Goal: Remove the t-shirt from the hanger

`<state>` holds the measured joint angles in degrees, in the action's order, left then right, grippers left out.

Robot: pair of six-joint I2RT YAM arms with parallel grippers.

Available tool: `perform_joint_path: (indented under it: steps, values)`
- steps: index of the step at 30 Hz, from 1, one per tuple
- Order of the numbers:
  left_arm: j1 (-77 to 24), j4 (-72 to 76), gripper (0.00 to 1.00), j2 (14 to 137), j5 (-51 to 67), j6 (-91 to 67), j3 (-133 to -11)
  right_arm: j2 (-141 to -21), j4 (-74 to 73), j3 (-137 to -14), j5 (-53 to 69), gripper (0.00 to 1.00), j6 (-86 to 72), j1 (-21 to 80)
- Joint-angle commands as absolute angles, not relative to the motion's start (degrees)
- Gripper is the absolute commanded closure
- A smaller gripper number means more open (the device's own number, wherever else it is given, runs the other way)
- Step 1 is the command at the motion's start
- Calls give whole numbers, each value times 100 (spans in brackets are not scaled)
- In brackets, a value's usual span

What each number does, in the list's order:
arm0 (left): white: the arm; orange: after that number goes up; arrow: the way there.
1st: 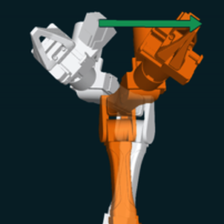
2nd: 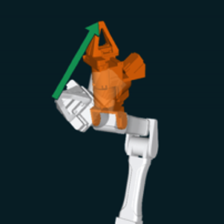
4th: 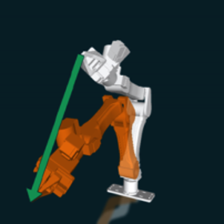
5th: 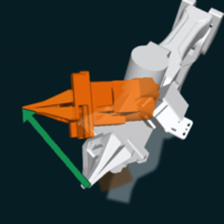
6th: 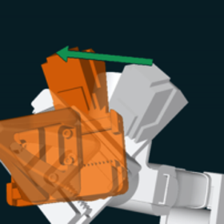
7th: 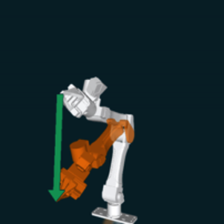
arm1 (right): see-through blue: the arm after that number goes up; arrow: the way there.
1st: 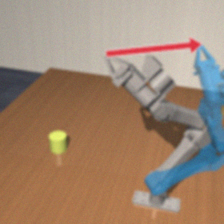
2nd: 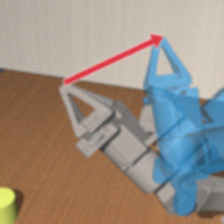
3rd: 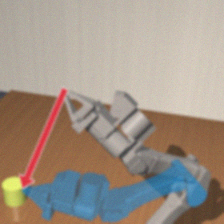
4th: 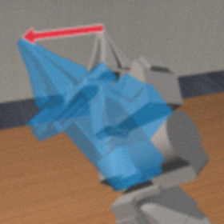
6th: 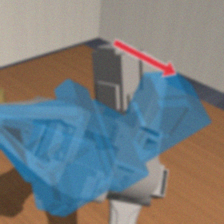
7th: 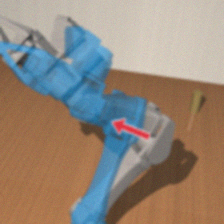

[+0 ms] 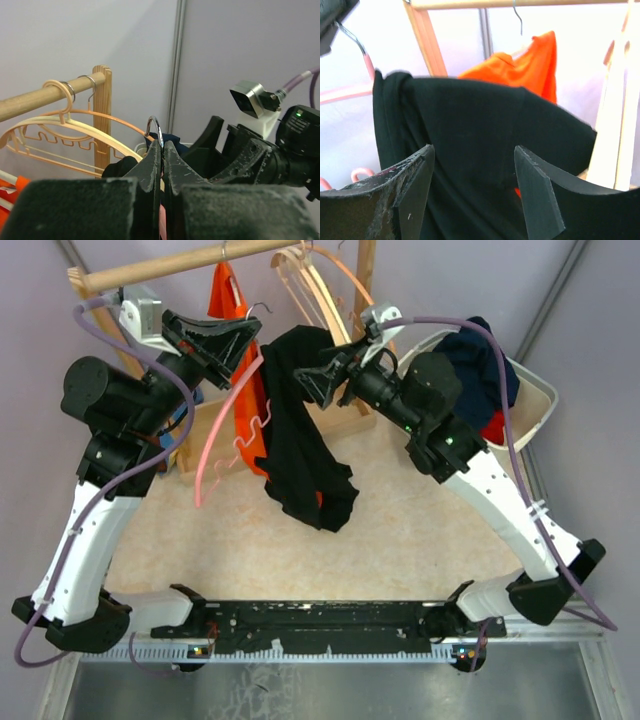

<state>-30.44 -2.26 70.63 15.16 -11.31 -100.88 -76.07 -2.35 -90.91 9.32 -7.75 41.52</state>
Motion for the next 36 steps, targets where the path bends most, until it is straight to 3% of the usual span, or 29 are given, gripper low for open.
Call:
perform_joint_path:
  steps: [1, 7, 10, 12, 15, 17, 30, 36]
  values:
    - [-3042, 186, 100, 6827, 1767, -1298, -9958, -7876, 228, -9690, 1610, 35, -991, 4200]
    - [-3042, 250, 100, 6837, 1884, -1396, -9849, -8118, 27, -9909, 1415, 35, -721, 4629]
    - [-3042, 291, 100, 6838, 1910, -1419, -9828, -8267, 0, -9970, 1327, 41, -690, 4739]
    - [-3047, 312, 100, 6823, 1942, -1446, -9821, -8316, 35, -9979, 1267, 53, -709, 4767]
    - [-3042, 259, 100, 6748, 1963, -1402, -9788, -8278, 145, -9882, 1020, 86, -766, 4766]
    - [-3046, 197, 100, 6653, 1977, -1321, -9749, -8196, 221, -9749, 787, 99, -792, 4768]
    - [-3043, -967, 100, 5919, 2567, -1110, -9675, -7328, 146, -8696, -1351, 100, -903, 4748]
    - [-3044, -1720, 100, 5866, 2683, -1125, -10126, -6977, 81, -8121, -1606, 100, -972, 4653]
